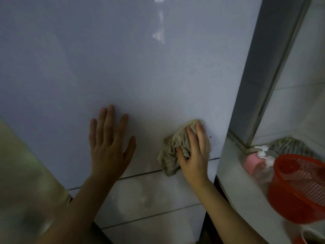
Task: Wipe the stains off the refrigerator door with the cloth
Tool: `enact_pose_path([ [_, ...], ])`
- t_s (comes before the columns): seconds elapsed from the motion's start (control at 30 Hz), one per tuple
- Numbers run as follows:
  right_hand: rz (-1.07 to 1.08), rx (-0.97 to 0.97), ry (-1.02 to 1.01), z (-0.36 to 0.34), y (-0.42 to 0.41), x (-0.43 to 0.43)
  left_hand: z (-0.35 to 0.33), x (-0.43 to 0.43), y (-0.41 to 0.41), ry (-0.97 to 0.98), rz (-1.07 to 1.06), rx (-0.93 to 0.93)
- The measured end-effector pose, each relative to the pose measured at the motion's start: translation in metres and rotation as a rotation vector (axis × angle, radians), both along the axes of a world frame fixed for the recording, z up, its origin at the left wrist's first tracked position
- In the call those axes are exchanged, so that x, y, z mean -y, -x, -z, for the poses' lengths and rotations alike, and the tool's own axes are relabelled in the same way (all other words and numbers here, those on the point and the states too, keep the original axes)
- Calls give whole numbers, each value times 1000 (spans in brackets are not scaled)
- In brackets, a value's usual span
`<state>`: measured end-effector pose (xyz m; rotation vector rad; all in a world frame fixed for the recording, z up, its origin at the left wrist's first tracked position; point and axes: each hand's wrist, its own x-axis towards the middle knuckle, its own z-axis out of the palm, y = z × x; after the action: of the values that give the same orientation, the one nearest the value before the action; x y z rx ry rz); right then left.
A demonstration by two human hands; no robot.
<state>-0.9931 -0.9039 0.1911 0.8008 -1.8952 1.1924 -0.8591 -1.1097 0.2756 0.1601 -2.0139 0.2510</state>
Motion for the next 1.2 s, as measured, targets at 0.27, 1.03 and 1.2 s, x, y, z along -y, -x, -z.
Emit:
enact_pose_path([
  [0.27,14,38,-41,12,0,4,19,-9,8,-36,45,4],
  [1.03,13,59,117,87,53,-60,99,-65,26,-172,-24,43],
  [1.2,-14,9,85,104,55,-63,103,-56,27,-105,-52,38],
])
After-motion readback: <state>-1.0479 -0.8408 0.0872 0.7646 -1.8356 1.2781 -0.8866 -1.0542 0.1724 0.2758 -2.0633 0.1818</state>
